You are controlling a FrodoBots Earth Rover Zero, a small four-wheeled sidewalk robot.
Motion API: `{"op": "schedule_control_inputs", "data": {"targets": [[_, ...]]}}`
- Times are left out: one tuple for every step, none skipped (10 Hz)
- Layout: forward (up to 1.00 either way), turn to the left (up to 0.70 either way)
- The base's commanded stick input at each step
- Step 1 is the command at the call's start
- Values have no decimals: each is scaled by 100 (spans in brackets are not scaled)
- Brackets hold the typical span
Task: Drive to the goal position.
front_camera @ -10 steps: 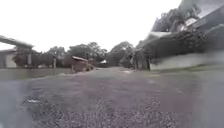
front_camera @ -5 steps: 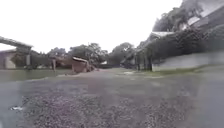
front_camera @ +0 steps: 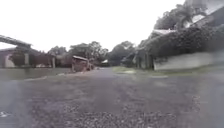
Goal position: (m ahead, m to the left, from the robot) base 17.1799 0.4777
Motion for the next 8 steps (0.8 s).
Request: {"op": "schedule_control_inputs", "data": {"targets": [[70, 0], [70, 0], [70, 0], [70, 0], [70, 0], [70, 0], [70, 0], [70, 0]]}}
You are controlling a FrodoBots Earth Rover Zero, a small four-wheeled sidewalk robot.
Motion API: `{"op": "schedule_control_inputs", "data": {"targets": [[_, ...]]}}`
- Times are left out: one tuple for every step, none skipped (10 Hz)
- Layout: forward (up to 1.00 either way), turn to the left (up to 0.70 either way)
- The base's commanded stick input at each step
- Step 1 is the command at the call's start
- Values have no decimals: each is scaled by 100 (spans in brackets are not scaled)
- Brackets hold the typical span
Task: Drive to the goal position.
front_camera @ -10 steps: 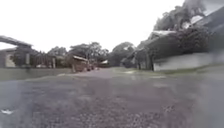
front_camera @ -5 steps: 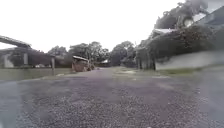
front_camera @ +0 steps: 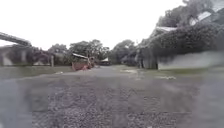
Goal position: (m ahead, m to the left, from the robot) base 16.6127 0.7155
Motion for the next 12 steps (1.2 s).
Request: {"op": "schedule_control_inputs", "data": {"targets": [[70, 0], [70, 0], [70, 0], [70, 26], [70, 35], [70, 35], [70, 35], [70, 35], [70, 35], [70, 15], [70, 0], [70, 0]]}}
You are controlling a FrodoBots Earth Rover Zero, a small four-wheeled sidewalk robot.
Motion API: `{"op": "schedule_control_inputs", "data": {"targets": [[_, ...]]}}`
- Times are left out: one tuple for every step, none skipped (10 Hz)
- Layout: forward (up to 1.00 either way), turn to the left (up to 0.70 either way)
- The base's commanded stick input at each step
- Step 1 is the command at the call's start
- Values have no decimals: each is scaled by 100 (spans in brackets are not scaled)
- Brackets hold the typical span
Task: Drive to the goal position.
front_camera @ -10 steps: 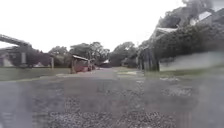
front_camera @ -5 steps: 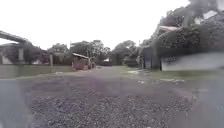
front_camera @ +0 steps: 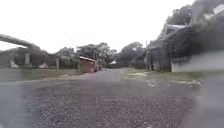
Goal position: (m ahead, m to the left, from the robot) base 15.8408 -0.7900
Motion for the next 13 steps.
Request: {"op": "schedule_control_inputs", "data": {"targets": [[70, 0], [70, 0], [70, 0], [70, 0], [70, 0], [70, 0], [70, 0], [70, 0], [70, 0], [70, 0], [70, 0], [70, 0], [70, -9]]}}
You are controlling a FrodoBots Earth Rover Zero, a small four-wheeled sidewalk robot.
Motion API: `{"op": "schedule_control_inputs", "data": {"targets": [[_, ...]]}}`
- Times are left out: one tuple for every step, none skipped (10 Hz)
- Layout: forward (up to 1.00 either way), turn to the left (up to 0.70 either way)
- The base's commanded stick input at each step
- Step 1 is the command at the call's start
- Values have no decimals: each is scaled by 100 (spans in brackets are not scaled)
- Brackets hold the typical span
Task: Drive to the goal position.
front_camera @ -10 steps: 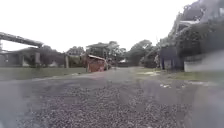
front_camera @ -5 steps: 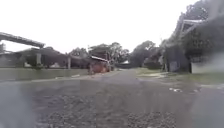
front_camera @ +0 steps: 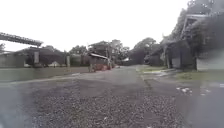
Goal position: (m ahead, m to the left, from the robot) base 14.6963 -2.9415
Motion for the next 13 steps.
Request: {"op": "schedule_control_inputs", "data": {"targets": [[70, -26], [70, 0], [70, 0], [70, 0], [70, 0], [70, 0], [70, 0], [70, 0], [70, 0], [70, 0], [70, 0], [70, 0], [70, 0]]}}
